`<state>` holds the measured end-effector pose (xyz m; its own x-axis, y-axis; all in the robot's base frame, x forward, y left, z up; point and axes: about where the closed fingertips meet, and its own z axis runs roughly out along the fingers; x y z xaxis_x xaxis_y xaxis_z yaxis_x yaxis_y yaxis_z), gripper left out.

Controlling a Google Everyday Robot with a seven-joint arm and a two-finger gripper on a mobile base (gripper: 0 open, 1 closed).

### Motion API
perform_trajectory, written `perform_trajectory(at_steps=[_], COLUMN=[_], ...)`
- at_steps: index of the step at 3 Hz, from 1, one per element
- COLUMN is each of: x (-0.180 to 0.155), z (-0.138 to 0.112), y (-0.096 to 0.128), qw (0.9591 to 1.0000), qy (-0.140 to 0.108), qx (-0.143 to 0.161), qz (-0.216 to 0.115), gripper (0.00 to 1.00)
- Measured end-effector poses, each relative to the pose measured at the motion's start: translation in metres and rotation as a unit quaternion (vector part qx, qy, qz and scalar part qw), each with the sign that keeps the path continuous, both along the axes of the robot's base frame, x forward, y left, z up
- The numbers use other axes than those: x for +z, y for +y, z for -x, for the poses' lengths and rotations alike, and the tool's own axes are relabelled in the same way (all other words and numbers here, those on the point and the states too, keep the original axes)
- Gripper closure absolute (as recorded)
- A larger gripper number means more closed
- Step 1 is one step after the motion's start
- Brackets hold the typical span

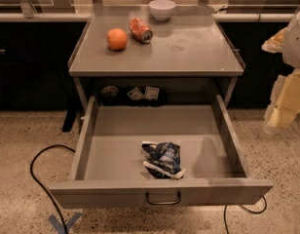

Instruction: Pick blue chip bag from top drawer and place on counter

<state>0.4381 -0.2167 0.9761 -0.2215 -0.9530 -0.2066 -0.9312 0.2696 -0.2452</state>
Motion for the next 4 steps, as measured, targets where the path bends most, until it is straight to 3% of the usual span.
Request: perform_trajectory(at_steps=[2, 3, 4], x=[-0.01, -0.04, -0.076], z=[-0.003, -0.015, -0.025], y=[0.006, 0.029, 0.056], qw=[0.9999, 0.9985, 0.9913], qy=[0.002, 0.013, 0.028], qx=[0.004, 0.042, 0.109], qz=[-0.014, -0.034, -0.067], gripper=[0.0, 0.0, 0.0])
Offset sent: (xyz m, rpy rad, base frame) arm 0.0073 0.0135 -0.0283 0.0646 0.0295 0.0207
